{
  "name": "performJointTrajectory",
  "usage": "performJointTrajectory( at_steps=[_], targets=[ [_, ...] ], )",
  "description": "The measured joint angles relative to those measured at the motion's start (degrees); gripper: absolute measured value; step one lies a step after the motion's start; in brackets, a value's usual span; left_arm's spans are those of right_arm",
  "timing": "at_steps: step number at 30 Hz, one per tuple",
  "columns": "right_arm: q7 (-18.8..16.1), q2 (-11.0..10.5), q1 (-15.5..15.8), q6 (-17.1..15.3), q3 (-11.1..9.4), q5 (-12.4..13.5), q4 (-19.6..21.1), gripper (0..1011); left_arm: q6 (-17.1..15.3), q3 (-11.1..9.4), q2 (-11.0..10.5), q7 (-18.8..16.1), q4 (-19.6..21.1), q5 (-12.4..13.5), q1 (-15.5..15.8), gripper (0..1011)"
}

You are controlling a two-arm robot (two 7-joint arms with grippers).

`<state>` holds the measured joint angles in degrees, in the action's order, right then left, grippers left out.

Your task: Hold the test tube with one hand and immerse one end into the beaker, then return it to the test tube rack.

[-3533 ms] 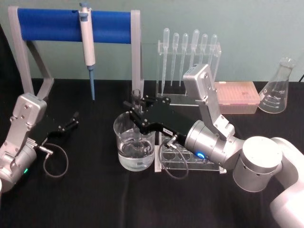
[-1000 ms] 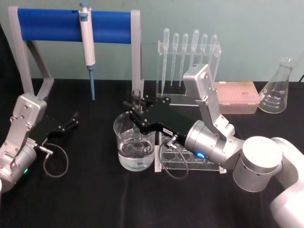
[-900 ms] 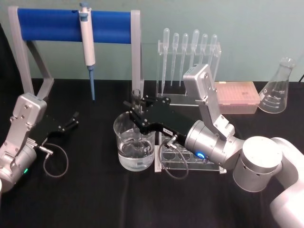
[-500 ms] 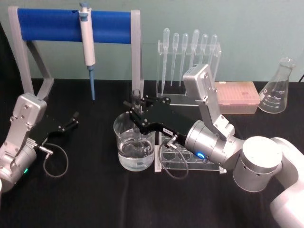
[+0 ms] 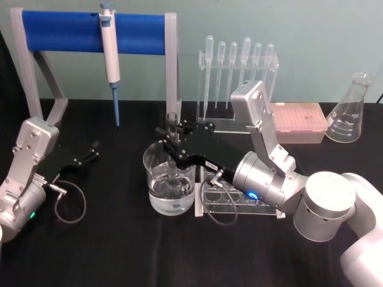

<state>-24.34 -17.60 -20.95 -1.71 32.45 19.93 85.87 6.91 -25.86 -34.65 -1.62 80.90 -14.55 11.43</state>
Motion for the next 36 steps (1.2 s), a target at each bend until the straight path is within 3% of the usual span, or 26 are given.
performJointTrajectory(
  at_steps=[14, 20, 29, 36],
  targets=[
    [0.0, 0.0, 0.0, 0.0, 0.0, 0.0, 0.0, 226, 0.0, 0.0, 0.0, 0.0, 0.0, 0.0, 0.0, 1000],
    [-0.4, 0.2, -0.6, -1.6, -0.8, -0.4, 2.3, 225, 0.0, 0.0, 0.0, 0.0, 0.0, 0.0, 0.0, 1000],
    [-1.4, -0.2, -2.0, -3.9, -3.8, 3.2, 8.3, 225, 0.0, 0.0, 0.0, 0.0, 0.0, 0.0, 0.0, 1000],
    [-0.1, -3.9, -0.8, -6.1, -7.1, 5.6, 14.7, 225, 0.0, 0.0, 0.0, 0.0, 0.0, 0.0, 0.0, 1000]
  ],
)
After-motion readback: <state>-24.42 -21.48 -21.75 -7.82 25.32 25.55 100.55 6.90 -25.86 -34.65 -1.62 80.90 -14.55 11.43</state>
